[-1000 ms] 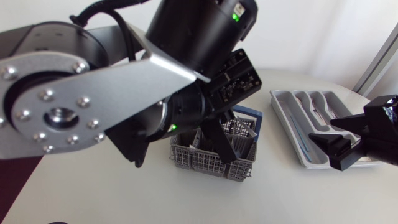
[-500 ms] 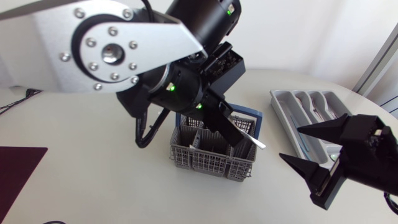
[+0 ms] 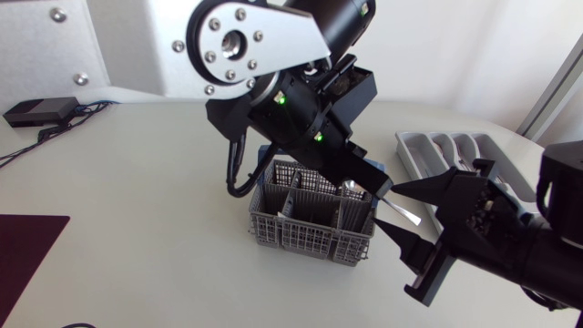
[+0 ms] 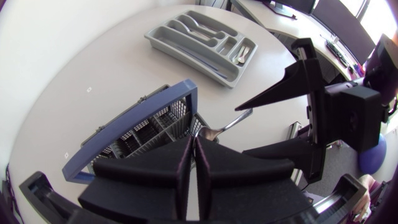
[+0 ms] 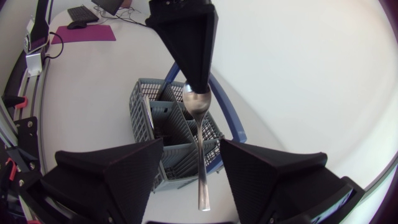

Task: Sort the cutlery from the basket into the organizer compartments.

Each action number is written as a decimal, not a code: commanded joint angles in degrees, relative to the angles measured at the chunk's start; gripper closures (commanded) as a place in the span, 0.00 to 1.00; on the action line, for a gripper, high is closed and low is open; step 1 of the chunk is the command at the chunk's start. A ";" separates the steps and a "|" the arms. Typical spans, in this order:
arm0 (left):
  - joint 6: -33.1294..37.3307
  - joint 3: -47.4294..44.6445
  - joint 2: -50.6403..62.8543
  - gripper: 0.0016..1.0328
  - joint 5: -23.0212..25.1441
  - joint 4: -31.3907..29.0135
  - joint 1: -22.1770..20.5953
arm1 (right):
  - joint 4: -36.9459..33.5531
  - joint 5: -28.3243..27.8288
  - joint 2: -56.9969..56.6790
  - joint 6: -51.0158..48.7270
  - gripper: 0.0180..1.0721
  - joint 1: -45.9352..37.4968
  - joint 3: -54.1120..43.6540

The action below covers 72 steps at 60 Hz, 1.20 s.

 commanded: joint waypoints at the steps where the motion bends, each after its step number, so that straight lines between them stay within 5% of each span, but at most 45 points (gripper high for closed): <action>1: -1.44 2.05 1.16 0.97 0.85 -0.85 -0.07 | 2.00 1.34 1.83 1.00 0.49 1.02 -1.24; 21: -1.44 1.61 0.98 0.97 2.17 -1.38 0.11 | 7.01 3.62 8.07 -0.40 0.66 0.94 -0.53; 38: -1.26 1.26 0.89 0.97 2.17 -1.73 0.11 | 6.93 3.62 8.86 -0.93 0.95 0.94 0.17; 47: -1.18 0.91 0.81 0.96 2.17 -1.73 0.20 | 6.57 3.62 8.77 -0.93 0.95 1.02 -0.09; 63: -1.62 2.40 0.19 0.57 2.08 -1.64 1.34 | 4.64 3.36 7.02 -0.93 0.95 0.94 -0.09; 72: -2.14 3.37 -1.21 0.45 0.94 -1.38 4.33 | 2.09 2.22 3.94 -1.02 0.95 0.67 -1.06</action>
